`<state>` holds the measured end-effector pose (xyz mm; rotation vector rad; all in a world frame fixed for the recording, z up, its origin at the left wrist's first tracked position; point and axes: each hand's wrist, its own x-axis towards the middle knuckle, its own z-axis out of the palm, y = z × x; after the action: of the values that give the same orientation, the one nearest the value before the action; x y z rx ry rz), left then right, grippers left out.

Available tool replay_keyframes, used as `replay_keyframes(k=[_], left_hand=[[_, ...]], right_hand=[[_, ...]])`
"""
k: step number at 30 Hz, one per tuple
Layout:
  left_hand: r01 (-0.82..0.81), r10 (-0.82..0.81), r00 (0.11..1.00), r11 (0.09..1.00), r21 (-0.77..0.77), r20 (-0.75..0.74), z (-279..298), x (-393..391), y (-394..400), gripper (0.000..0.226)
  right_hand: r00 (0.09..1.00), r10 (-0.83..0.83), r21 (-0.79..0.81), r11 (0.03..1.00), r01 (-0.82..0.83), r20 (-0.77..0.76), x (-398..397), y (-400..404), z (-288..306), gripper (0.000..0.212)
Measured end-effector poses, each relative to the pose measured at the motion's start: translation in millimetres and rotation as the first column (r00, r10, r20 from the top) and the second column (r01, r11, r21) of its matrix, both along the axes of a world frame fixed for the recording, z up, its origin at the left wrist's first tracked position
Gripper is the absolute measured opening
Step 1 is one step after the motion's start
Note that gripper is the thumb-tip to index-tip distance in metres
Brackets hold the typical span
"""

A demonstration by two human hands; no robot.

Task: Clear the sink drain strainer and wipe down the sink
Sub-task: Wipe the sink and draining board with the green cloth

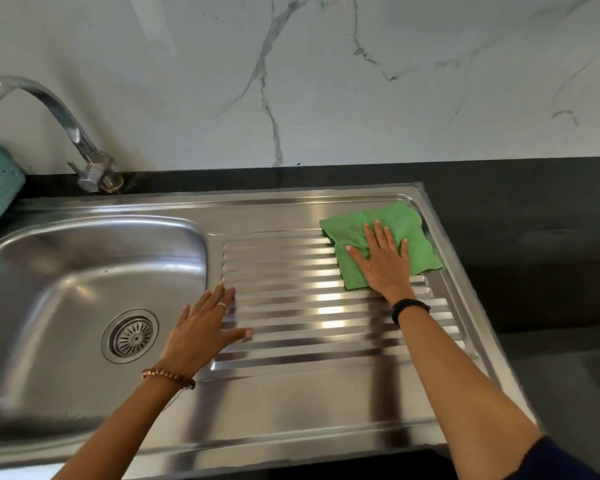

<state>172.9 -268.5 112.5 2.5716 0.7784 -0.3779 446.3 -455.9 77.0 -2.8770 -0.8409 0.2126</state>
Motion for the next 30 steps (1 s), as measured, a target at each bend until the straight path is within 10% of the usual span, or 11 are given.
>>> replay_keyframes(k=[23, 30], left_hand=[[-0.218, 0.226, 0.973, 0.968, -0.122, 0.055, -6, -1, -13, 0.09], [-0.226, 0.235, 0.97, 0.965, -0.132, 0.061, -12, -4, -12, 0.094]], right_hand=[[0.985, -0.17, 0.059, 0.983, 0.172, -0.032, -17, -37, 6, 0.061], [0.983, 0.175, 0.134, 0.977, -0.166, -0.061, -108, 71, 4, 0.061]])
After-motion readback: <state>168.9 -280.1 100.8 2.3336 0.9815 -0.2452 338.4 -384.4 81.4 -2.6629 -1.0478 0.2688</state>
